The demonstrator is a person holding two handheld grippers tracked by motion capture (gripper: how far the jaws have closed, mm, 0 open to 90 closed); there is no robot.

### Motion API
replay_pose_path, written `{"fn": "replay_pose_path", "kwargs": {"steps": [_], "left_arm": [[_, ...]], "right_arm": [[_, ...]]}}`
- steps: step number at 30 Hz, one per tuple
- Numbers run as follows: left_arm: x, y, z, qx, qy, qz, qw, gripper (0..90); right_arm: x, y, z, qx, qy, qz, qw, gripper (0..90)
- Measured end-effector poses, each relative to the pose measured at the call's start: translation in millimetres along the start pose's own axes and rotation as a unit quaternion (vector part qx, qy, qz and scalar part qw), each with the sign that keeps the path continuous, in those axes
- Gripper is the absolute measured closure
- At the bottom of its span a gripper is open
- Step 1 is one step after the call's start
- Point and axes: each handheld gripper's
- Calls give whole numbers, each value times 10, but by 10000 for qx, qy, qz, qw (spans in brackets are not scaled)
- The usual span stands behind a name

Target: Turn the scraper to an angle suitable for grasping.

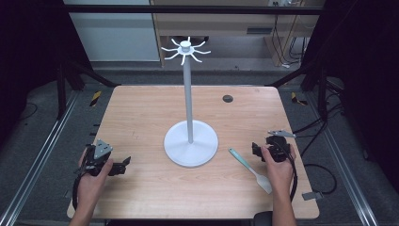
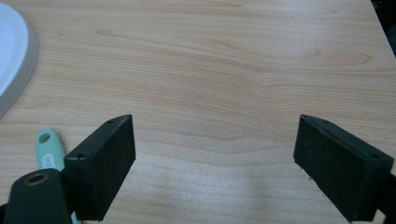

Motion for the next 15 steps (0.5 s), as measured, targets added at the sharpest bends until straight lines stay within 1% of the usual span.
{"fn": "replay_pose_path", "kwargs": {"steps": [2,3,4,6,8,9,10,12,14,15], "left_arm": [[0,-2,-1,-4,-7,-2,10000,28],[0,-2,-1,-4,-7,-2,10000,28],[0,-2,-1,-5,-6,0,10000,28],[-5,-4,-1,-11,8,1,10000,28],[-8,-6,-1,-10,10,1,10000,28],[-9,-8,-1,-30,14,-1,10000,28],[-12,-12,-2,-38,24,14,10000,28],[-13,-13,-1,-48,36,21,10000,28],[-15,-15,0,-62,46,18,10000,28],[-15,-15,0,-62,46,18,10000,28]], "right_arm": [[-6,44,-8,56,20,60,10000,143],[-6,44,-8,56,20,60,10000,143],[-5,61,-10,111,13,73,9999,145],[11,111,-22,215,-19,17,9998,146],[19,151,-28,311,-23,12,9995,154],[19,151,-28,311,-23,12,9995,154],[25,203,-36,410,-38,-5,9992,168],[29,254,-49,581,-42,-17,9983,208],[35,312,-69,653,22,-29,9979,249],[41,342,-83,726,50,-17,9973,302]]}}
Point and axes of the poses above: each handheld gripper's, and its own axes: x roughly backward along the jaws, z roughly out of its underside, y roughly to its left, and after that the axes turned 4 degrees about -x, right-handed
